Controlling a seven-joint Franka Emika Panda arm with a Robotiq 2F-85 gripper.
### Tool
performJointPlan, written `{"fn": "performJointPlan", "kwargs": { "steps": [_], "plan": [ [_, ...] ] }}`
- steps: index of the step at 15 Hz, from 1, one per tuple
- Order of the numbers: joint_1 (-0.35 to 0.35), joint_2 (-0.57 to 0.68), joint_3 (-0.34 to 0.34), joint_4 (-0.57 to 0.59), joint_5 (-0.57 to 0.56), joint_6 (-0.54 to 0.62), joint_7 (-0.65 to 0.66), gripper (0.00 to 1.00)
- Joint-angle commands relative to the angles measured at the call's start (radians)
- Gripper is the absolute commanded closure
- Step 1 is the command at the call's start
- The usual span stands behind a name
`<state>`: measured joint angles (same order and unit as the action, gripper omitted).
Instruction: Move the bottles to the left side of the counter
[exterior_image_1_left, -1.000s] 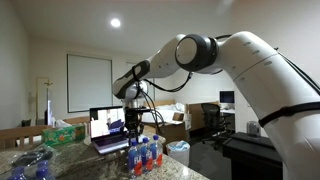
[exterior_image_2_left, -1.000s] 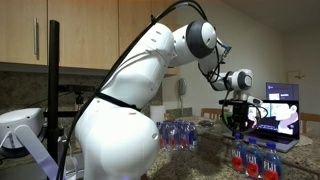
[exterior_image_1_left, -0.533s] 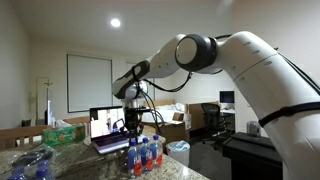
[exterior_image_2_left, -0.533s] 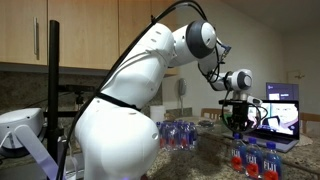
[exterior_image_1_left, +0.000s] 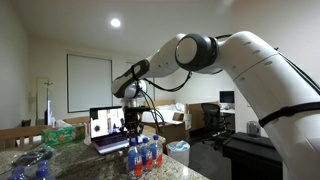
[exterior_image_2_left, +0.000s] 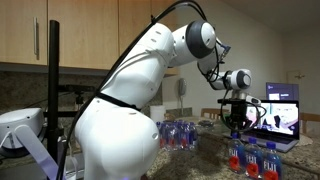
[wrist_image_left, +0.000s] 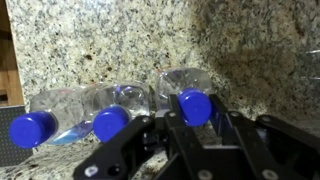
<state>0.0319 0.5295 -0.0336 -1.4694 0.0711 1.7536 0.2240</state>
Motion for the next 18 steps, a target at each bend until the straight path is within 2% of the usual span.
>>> {"fn": "performJointPlan", "kwargs": {
  "steps": [1,11,18],
  "plan": [
    [0.004,-0.016,0.007,0.018,-0.002,-0.044,0.013,0.86],
    [0.045,0.006,0.044,0.069,0.011,-0.027,0.003,0.86],
    [0.088,0.016,0.073,0.073,0.05,0.023,0.057,0.86]
  ]
}}
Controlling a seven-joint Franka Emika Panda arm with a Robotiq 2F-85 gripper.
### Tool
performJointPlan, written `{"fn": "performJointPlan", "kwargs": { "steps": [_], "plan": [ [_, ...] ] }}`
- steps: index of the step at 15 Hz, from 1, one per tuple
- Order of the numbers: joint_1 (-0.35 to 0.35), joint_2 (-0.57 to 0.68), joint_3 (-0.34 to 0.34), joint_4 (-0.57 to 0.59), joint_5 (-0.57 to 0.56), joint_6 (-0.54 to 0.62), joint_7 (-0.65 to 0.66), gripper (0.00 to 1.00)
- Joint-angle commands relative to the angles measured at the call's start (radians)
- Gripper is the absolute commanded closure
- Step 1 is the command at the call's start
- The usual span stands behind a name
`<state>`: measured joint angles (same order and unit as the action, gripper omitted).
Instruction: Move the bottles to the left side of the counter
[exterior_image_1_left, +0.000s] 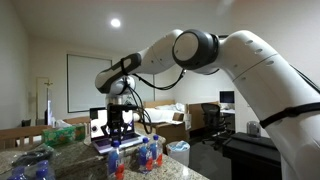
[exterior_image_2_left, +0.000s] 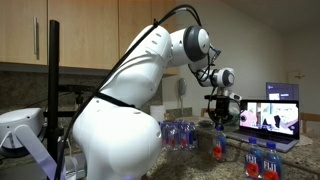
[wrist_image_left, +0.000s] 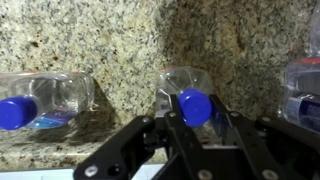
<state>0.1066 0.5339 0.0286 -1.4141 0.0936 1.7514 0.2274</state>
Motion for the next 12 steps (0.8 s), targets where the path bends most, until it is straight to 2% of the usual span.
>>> {"fn": "performJointPlan", "kwargs": {
  "steps": [1,6,12],
  "plan": [
    [0.019,0.013,0.013,0.014,0.036,0.049,0.069,0.86],
    [0.067,0.046,0.019,0.037,0.032,0.125,0.15,0.86],
    [0.106,0.133,0.024,0.187,0.02,0.015,0.165,0.86]
  ]
}}
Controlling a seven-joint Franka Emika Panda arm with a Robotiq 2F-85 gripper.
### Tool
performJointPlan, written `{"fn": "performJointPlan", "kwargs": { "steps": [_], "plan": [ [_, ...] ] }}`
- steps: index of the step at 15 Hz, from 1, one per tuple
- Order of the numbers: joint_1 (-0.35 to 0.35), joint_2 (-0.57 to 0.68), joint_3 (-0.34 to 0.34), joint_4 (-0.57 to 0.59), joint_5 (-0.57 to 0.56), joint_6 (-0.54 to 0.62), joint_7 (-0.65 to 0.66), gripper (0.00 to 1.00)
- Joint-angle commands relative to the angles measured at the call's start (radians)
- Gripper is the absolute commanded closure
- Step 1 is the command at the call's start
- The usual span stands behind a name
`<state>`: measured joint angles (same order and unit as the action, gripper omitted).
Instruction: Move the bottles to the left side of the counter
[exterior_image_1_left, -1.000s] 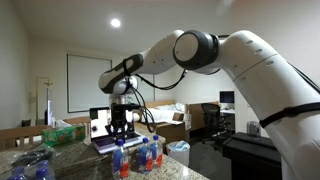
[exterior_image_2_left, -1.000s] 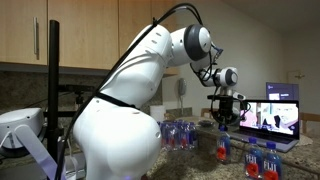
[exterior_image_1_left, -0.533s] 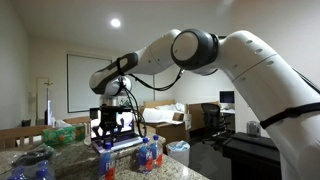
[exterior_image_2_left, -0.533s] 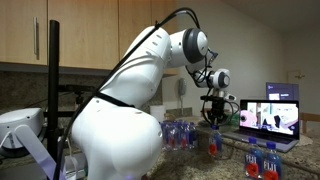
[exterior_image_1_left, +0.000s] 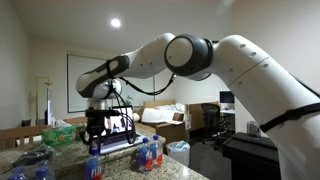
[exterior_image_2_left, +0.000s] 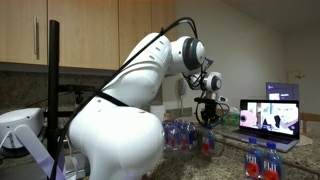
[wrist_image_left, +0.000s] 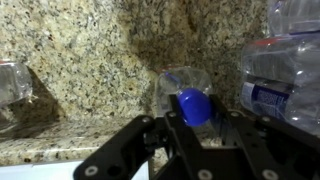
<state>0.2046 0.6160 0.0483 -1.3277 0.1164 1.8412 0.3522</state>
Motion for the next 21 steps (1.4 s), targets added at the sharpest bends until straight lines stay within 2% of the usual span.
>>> {"fn": "performJointPlan", "kwargs": {
  "steps": [1,7,15,21],
  "plan": [
    [0.014,0.072,0.004,0.139,-0.003,-0.109,0.048,0.86],
    [0.037,0.172,0.001,0.32,0.0,-0.249,0.097,0.86],
    [0.057,0.27,-0.005,0.463,-0.003,-0.3,0.147,0.86],
    [0.056,0.314,-0.006,0.526,-0.001,-0.329,0.14,0.86]
  ]
}}
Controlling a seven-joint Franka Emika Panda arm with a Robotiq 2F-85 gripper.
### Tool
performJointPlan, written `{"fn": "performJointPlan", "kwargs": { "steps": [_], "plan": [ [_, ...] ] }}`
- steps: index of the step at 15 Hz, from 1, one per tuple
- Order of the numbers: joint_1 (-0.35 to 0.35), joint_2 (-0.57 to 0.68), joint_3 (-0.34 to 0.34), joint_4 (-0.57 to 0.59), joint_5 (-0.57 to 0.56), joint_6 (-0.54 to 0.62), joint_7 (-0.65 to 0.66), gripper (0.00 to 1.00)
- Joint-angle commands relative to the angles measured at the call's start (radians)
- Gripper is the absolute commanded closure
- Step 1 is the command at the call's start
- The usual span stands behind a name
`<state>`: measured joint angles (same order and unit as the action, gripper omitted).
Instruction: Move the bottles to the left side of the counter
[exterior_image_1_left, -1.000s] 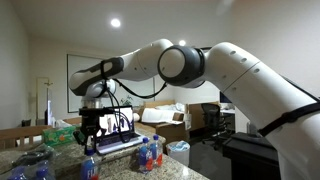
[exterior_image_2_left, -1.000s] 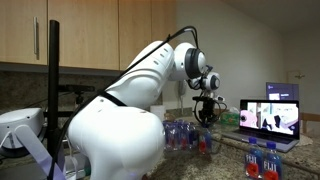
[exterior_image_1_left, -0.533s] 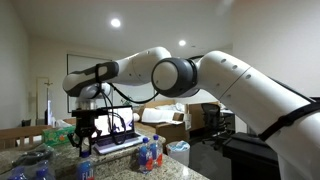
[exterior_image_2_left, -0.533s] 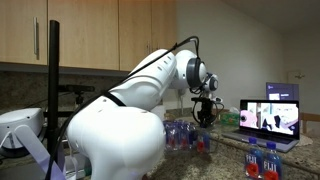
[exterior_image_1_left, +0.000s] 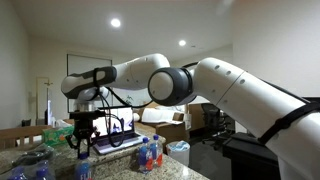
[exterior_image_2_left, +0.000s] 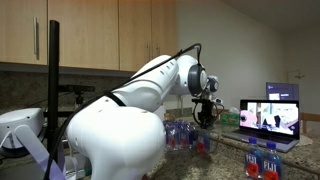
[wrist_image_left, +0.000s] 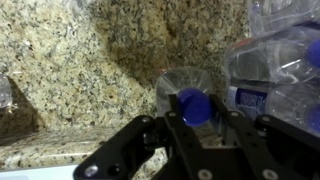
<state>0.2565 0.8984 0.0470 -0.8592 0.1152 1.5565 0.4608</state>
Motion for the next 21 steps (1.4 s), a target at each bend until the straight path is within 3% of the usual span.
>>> {"fn": "performJointPlan", "kwargs": {
  "steps": [1,3,4,5,6,12,17,21],
  "plan": [
    [0.004,0.036,-0.004,0.067,0.0,-0.049,0.03,0.86],
    [0.004,0.047,-0.004,0.086,0.0,-0.061,0.03,0.83],
    [0.004,0.052,-0.004,0.094,0.001,-0.065,0.03,0.73],
    [0.004,0.056,-0.003,0.102,0.001,-0.07,0.03,0.49],
    [0.004,0.059,-0.003,0.108,0.001,-0.072,0.03,0.4],
    [0.003,0.074,-0.003,0.127,0.002,-0.071,0.029,0.04],
    [-0.002,0.056,-0.004,0.125,-0.003,-0.087,0.009,0.0],
    [-0.035,-0.048,-0.013,0.065,-0.002,-0.101,-0.033,0.0]
  ]
}}
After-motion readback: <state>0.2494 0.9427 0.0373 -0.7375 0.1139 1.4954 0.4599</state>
